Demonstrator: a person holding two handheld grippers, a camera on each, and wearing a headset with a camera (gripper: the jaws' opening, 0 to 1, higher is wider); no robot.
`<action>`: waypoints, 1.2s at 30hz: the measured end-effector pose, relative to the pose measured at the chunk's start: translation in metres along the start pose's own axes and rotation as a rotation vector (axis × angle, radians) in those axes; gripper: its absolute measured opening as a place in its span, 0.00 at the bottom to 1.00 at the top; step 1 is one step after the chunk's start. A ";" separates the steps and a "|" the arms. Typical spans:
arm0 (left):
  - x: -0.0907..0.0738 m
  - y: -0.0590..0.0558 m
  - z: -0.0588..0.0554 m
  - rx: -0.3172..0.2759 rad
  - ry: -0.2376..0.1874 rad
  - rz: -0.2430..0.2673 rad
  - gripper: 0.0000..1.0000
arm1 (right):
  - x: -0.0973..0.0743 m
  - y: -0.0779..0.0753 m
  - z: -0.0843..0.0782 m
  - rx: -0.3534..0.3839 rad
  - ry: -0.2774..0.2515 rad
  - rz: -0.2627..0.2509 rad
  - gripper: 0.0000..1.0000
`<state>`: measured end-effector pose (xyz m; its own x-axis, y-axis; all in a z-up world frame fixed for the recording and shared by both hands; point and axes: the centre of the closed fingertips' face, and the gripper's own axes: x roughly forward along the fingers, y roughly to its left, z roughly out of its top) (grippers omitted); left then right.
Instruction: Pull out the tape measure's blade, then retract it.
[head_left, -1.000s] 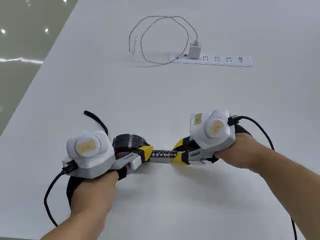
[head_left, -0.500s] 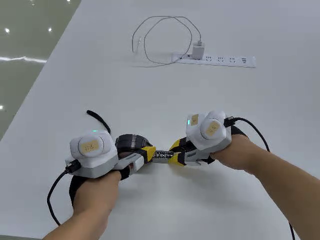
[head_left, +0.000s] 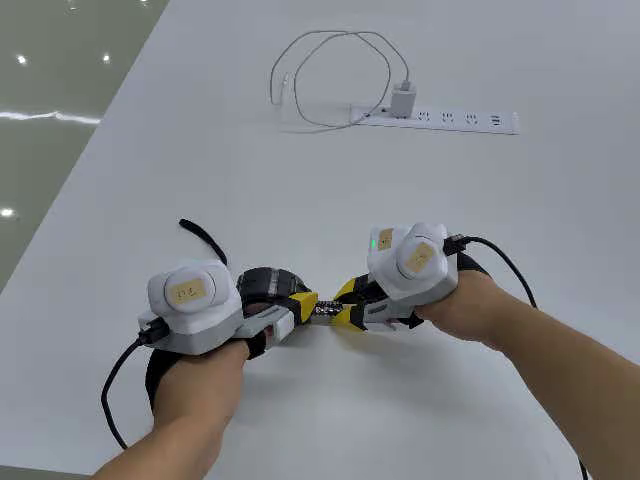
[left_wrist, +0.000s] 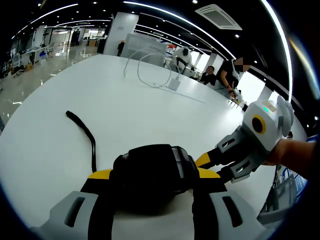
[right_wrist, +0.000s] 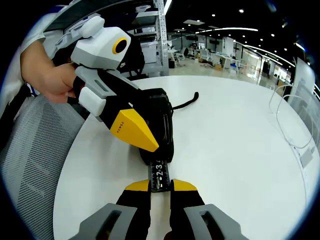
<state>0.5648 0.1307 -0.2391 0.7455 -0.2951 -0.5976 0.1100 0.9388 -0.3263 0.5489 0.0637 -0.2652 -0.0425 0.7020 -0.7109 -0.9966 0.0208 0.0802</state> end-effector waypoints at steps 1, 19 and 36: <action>0.000 0.000 0.000 0.000 0.000 0.000 0.59 | 0.001 0.000 0.001 -0.001 -0.001 0.000 0.10; 0.001 0.000 0.000 -0.009 0.000 0.000 0.59 | 0.011 0.000 0.012 0.003 -0.026 0.006 0.10; 0.001 0.000 0.000 -0.010 -0.004 0.002 0.59 | 0.015 0.000 0.015 -0.007 -0.033 0.006 0.10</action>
<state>0.5658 0.1308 -0.2399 0.7481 -0.2923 -0.5957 0.1021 0.9378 -0.3320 0.5490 0.0850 -0.2655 -0.0461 0.7253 -0.6869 -0.9968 0.0117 0.0792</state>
